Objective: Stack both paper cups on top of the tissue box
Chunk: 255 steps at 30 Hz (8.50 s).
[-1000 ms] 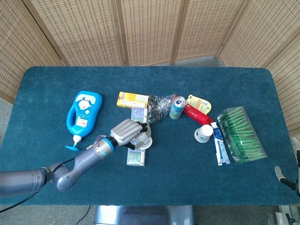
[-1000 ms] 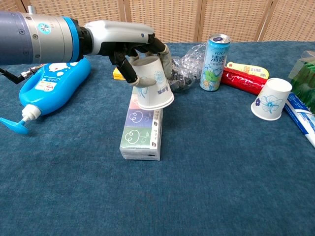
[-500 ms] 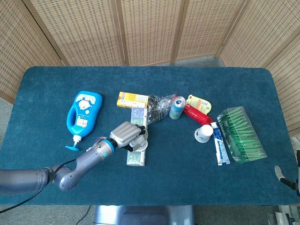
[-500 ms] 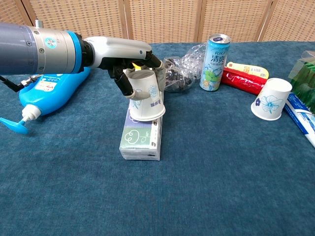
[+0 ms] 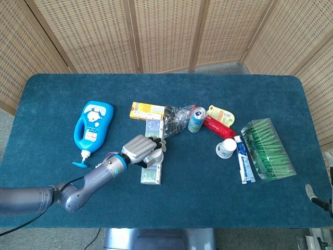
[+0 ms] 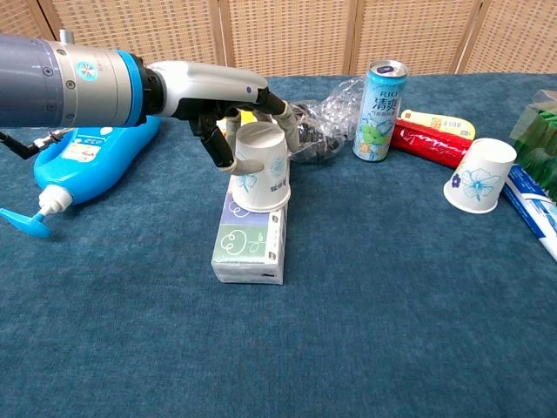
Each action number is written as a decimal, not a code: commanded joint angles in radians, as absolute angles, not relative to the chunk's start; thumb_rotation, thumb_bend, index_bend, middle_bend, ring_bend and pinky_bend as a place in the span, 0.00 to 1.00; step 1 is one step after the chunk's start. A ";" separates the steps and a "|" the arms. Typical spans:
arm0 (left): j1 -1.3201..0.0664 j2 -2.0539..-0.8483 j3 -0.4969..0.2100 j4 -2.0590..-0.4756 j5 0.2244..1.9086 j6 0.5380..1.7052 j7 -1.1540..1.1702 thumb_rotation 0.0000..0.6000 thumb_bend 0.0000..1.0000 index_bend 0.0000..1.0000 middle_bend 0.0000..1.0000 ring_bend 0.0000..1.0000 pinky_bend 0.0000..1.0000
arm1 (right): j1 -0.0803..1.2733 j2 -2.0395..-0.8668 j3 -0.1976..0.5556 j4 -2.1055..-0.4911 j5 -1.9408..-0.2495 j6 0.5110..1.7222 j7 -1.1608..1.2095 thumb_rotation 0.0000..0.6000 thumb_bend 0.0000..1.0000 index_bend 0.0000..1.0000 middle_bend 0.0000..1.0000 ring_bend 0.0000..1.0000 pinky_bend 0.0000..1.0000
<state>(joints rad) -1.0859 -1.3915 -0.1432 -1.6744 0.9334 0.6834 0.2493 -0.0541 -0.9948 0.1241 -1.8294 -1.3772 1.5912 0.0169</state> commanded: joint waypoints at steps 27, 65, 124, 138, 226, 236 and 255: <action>-0.966 -1.223 -0.171 -1.815 1.061 0.852 0.150 1.00 0.48 0.09 0.00 0.00 0.25 | -0.012 -0.980 0.131 -1.867 -1.373 1.533 -0.047 1.00 0.34 0.00 0.00 0.00 0.07; -0.522 -0.874 -0.078 -2.039 1.398 1.227 -0.059 1.00 0.48 0.08 0.00 0.00 0.14 | 0.519 -1.152 0.188 -1.884 -1.170 0.942 -0.434 1.00 0.34 0.00 0.00 0.00 0.25; -0.422 -0.876 -0.114 -2.012 1.453 1.239 -0.111 1.00 0.48 0.10 0.00 0.00 0.13 | 0.723 -1.279 0.100 -1.438 -1.079 0.759 -0.308 1.00 0.28 0.41 0.42 0.20 0.67; -0.420 -0.874 -0.125 -2.007 1.461 1.237 -0.114 1.00 0.48 0.10 0.00 0.00 0.13 | 0.728 -1.161 0.109 -1.637 -1.008 0.798 -0.369 1.00 0.29 0.41 0.42 0.20 0.68; -0.407 -0.953 -0.103 -1.884 1.498 1.219 -0.196 1.00 0.48 0.11 0.00 0.00 0.13 | 1.407 -1.202 0.170 -1.930 -0.400 0.881 -0.672 1.00 0.28 0.40 0.41 0.20 0.68; -0.408 -0.960 -0.102 -1.863 1.502 1.219 -0.219 1.00 0.48 0.11 0.00 0.00 0.13 | 1.434 -1.218 0.168 -1.913 -0.374 0.883 -0.672 1.00 0.28 0.39 0.41 0.20 0.67; -0.408 -0.967 -0.097 -1.831 1.505 1.216 -0.252 1.00 0.48 0.11 0.00 0.00 0.13 | 1.490 -1.255 0.160 -1.885 -0.334 0.895 -0.703 1.00 0.28 0.39 0.40 0.20 0.66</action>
